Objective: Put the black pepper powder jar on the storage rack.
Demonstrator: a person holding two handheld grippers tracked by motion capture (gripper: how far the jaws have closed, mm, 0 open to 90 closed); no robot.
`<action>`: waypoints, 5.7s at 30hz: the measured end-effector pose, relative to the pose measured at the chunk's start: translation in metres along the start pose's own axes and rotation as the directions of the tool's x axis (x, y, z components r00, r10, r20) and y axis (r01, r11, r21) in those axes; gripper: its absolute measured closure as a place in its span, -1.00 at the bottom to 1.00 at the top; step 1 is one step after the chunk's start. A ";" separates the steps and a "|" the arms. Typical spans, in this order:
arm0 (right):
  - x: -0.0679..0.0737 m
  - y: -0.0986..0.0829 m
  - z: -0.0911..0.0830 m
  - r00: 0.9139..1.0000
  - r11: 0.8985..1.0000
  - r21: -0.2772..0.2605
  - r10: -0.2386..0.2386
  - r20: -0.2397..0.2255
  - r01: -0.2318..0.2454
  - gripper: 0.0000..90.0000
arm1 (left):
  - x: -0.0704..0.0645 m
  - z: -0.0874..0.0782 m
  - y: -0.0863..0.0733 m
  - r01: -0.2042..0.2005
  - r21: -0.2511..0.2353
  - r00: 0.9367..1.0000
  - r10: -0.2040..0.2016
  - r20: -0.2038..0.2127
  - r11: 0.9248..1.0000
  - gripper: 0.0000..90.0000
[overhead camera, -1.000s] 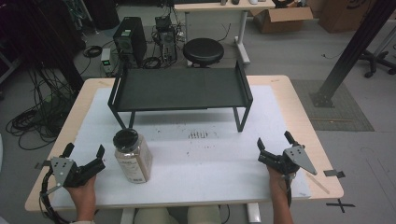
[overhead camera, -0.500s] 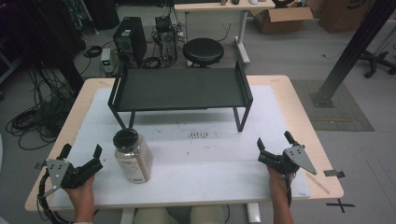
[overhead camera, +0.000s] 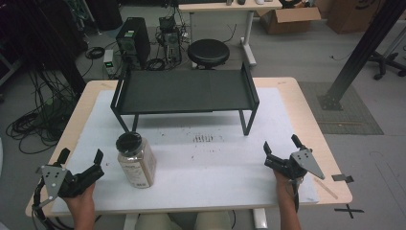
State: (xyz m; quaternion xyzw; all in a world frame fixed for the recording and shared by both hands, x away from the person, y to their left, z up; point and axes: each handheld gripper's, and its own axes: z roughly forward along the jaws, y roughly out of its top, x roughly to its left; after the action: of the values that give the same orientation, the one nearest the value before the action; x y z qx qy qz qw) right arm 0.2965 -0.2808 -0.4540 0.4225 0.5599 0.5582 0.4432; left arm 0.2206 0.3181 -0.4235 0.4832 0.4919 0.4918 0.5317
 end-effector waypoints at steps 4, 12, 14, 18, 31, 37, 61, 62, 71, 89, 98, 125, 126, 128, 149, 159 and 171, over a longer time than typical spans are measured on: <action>0.000 0.000 0.000 1.000 1.000 0.001 0.000 0.000 0.000 -1.00 | -0.005 -0.007 0.009 0.005 -0.013 1.000 -0.005 0.001 1.000 -0.99; 0.000 0.000 0.000 1.000 1.000 0.001 0.000 0.001 0.000 -1.00 | -0.016 -0.017 0.022 0.010 -0.030 1.000 -0.009 0.016 1.000 -0.99; 0.000 0.000 0.000 1.000 1.000 0.002 0.000 0.000 0.000 -1.00 | -0.019 -0.019 0.024 0.013 -0.032 1.000 -0.012 0.017 0.999 -0.99; 0.000 0.000 0.000 1.000 1.000 0.001 0.001 0.000 -0.001 -1.00 | -0.024 -0.023 0.027 0.013 -0.033 1.000 -0.012 0.025 0.999 -0.99; 0.000 0.000 0.000 1.000 1.000 0.003 0.000 0.000 0.000 -1.00 | -0.042 -0.038 0.036 0.030 -0.037 0.999 -0.028 0.041 0.999 -0.99; 0.000 0.000 0.000 1.000 1.000 0.002 -0.001 0.000 0.001 -1.00 | -0.051 -0.044 0.034 0.036 -0.036 0.999 -0.035 0.036 0.999 -0.99; 0.000 0.000 0.000 1.000 1.000 0.000 -0.003 0.000 0.003 -1.00 | -0.095 -0.056 0.024 0.006 -0.006 0.998 -0.005 0.057 1.000 -0.99; 0.000 0.000 0.000 1.000 1.000 0.000 -0.003 0.000 0.003 -1.00 | -0.097 -0.056 0.023 0.004 -0.004 0.998 -0.004 0.058 1.000 -0.99; 0.000 0.000 0.000 1.000 1.000 -0.001 -0.002 0.001 0.002 -1.00 | -0.111 -0.053 0.018 0.007 0.007 0.999 -0.007 0.043 1.000 -0.99; 0.000 0.000 0.000 1.000 1.000 -0.004 -0.002 0.001 0.002 -1.00 | -0.135 -0.048 0.007 -0.021 0.038 1.000 0.021 0.009 0.999 -0.99; 0.000 0.000 0.000 1.000 1.000 -0.005 -0.002 0.000 0.002 -1.00 | -0.141 -0.043 0.000 -0.033 0.061 0.999 0.033 -0.002 0.998 -0.99; 0.000 0.000 -0.001 1.000 1.000 -0.006 -0.003 0.000 0.003 -1.00 | -0.149 -0.019 -0.016 -0.056 0.085 0.997 0.059 -0.040 0.995 -0.99; 0.000 0.000 -0.001 1.000 1.000 -0.006 -0.003 0.000 0.003 -1.00 | -0.148 -0.017 -0.016 -0.056 0.085 0.997 0.060 -0.043 0.995 -0.99; 0.000 0.000 -0.001 1.000 1.000 -0.006 -0.004 0.000 0.004 -1.00 | -0.148 -0.016 -0.016 -0.053 0.083 0.997 0.057 -0.044 0.995 -0.99; 0.000 0.000 -0.001 1.000 1.000 -0.011 -0.004 -0.002 0.004 -1.00 | -0.152 0.004 -0.020 -0.053 0.092 0.992 0.063 -0.109 0.994 -0.99; 0.000 0.000 -0.001 1.000 1.000 -0.012 -0.004 -0.004 0.004 -1.00 | -0.152 0.009 -0.022 -0.058 0.095 0.989 0.071 -0.131 0.994 -0.97; 0.000 0.000 -0.001 1.000 1.000 -0.012 -0.003 -0.004 0.003 -1.00 | -0.152 0.009 -0.022 -0.053 0.090 0.991 0.064 -0.119 0.995 -0.80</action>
State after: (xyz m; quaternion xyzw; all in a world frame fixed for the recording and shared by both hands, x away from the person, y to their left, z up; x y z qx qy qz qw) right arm 0.2955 -0.2808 -0.4543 0.4178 0.5584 0.5617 0.4452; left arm 0.2253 0.1653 -0.4382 0.4892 0.5299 0.5139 0.4645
